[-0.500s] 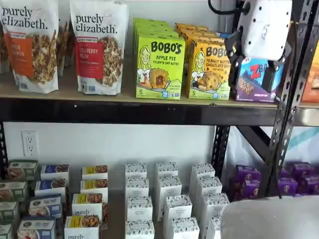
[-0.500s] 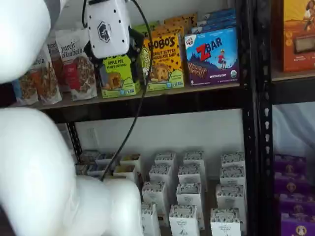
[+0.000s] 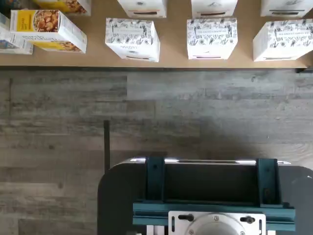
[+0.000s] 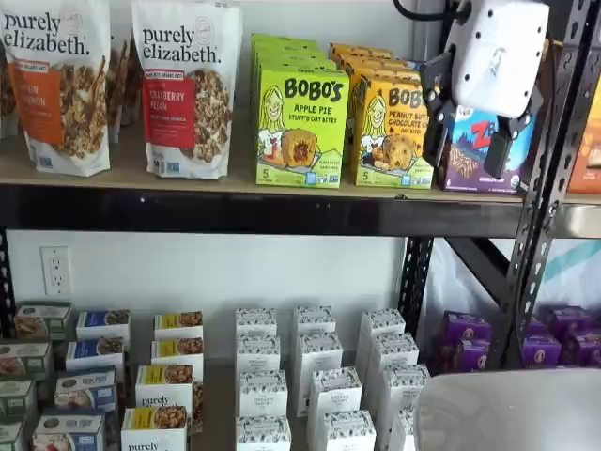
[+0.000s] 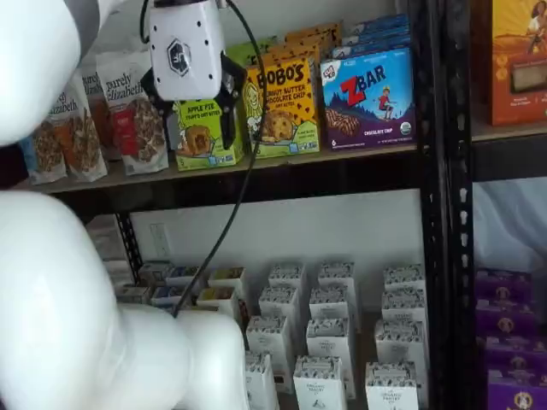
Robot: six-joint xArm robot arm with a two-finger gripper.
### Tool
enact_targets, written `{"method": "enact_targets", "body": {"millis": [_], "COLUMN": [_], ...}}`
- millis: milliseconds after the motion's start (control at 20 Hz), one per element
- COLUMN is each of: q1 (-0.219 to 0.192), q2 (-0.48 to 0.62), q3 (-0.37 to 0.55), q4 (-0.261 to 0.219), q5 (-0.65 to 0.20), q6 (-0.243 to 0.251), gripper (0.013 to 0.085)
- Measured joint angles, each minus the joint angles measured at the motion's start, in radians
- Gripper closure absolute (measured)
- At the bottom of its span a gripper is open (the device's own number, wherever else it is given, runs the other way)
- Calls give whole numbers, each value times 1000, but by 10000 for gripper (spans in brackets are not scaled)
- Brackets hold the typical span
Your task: Pick the green box on the top shelf, the fourth from the left
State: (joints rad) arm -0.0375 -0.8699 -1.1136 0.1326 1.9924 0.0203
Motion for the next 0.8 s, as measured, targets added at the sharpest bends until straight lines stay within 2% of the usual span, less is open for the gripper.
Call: {"method": "enact_targets", "body": {"millis": [350,550,800], "q1": [67,138,210], "q2": [1,14,32], "q3": [8,7,2], "q4": [-38,-58,-61], "q5": [-41,-77,-126], "q6": [48,109,177], "gripper": [130,130,130]}}
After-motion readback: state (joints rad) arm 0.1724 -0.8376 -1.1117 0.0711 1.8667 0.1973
